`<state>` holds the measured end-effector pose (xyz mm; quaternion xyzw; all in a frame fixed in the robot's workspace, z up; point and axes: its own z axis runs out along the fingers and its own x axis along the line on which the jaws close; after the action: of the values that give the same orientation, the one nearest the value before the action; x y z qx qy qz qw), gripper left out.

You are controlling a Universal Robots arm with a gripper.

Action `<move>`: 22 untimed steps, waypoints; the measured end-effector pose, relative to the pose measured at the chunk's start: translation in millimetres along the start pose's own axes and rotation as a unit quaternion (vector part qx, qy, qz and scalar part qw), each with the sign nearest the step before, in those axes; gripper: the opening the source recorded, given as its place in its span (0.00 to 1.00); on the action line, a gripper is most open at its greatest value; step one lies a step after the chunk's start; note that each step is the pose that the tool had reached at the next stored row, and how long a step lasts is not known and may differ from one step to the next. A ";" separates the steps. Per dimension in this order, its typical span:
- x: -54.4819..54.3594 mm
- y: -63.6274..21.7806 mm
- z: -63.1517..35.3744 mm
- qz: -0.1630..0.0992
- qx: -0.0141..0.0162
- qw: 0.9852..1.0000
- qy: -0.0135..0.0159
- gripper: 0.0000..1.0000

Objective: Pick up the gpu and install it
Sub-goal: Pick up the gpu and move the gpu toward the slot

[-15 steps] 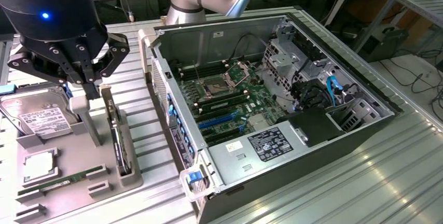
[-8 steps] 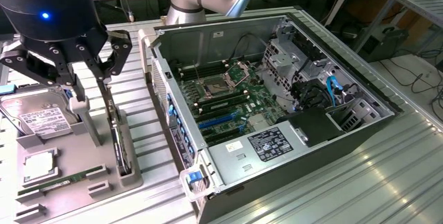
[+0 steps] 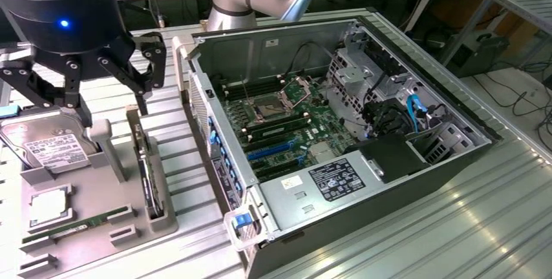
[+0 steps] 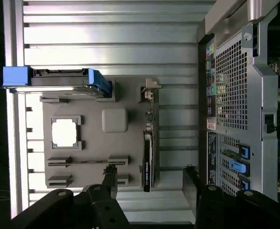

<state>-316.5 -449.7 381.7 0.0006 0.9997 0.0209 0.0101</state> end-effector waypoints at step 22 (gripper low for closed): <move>0.4 -2.0 20.1 -0.019 0.000 1.000 0.003 0.66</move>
<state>-316.6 -450.8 361.5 -0.0185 0.9996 0.0211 0.0077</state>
